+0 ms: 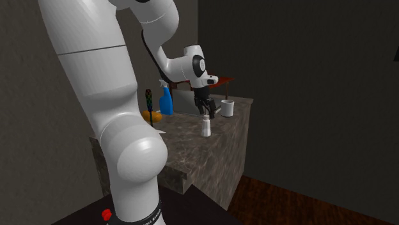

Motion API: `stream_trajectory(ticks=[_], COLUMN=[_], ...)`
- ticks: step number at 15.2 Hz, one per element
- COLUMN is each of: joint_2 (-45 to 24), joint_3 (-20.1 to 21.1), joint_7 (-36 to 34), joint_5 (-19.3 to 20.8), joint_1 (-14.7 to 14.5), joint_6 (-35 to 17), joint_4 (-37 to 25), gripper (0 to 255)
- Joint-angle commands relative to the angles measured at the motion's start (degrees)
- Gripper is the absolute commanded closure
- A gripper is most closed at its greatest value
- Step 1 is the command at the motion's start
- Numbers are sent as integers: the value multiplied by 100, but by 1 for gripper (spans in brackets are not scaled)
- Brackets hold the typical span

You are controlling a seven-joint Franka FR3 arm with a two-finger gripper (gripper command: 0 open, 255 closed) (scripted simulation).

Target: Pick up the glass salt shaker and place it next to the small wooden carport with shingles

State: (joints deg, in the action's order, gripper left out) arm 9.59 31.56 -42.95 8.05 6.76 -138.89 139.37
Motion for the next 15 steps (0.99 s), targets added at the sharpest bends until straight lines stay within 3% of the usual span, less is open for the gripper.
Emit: stream_trajectory(ticks=[1, 11, 12, 15], joint_2=[-139, -254, -254, -254], joint_3=[22, 36, 36, 36], joint_7=[-92, -173, -173, -173], joint_5=[131, 246, 246, 246], joint_1=[46, 81, 81, 81], joint_6=[-156, -271, -271, -271], joint_4=[38, 60, 60, 60], gripper=[0, 0, 255, 255])
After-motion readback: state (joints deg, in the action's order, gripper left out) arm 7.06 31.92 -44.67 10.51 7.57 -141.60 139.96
